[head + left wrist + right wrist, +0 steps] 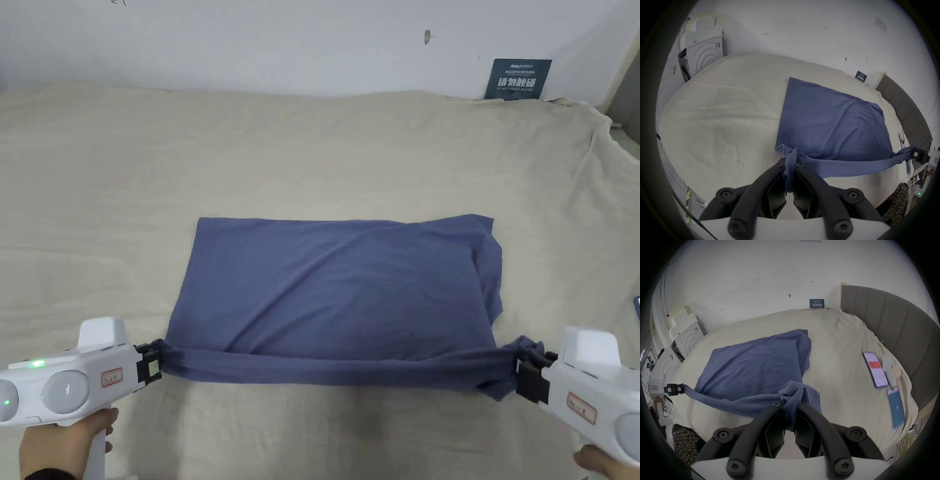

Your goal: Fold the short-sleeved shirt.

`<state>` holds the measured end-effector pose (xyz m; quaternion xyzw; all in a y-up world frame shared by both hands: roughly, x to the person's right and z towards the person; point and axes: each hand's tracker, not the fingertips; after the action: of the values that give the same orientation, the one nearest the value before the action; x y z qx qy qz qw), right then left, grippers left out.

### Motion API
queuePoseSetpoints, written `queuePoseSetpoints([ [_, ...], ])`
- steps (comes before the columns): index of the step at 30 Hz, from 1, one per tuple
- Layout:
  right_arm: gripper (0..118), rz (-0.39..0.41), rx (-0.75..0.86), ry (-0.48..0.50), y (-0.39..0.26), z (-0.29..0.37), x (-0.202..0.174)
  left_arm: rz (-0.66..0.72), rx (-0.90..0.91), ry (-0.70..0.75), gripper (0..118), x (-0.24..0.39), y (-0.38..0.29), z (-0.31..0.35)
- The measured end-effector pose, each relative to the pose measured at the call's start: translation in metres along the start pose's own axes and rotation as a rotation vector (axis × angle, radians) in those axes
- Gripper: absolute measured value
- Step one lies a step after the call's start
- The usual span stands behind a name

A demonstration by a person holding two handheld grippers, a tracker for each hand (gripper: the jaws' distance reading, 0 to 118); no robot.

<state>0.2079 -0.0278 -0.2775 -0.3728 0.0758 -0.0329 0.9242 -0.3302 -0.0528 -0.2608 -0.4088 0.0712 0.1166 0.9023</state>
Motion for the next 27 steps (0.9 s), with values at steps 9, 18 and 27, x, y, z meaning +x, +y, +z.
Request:
queuePoseSetpoints([
  [9, 6, 0.038, -0.008, -0.022, 0.053, -0.072, 0.001, -0.043, 0.000, 0.028, 3, 0.011, 0.045, -0.045],
  [18, 6, 0.044, -0.124, -0.050, 0.066, -0.155, 0.002, -0.078, -0.095, 0.063, 3, 0.014, 0.060, -0.110],
  [27, 6, -0.021, -0.212, -0.086, 0.058, -0.184, -0.009, -0.108, -0.146, 0.086, 4, 0.021, 0.060, -0.138],
])
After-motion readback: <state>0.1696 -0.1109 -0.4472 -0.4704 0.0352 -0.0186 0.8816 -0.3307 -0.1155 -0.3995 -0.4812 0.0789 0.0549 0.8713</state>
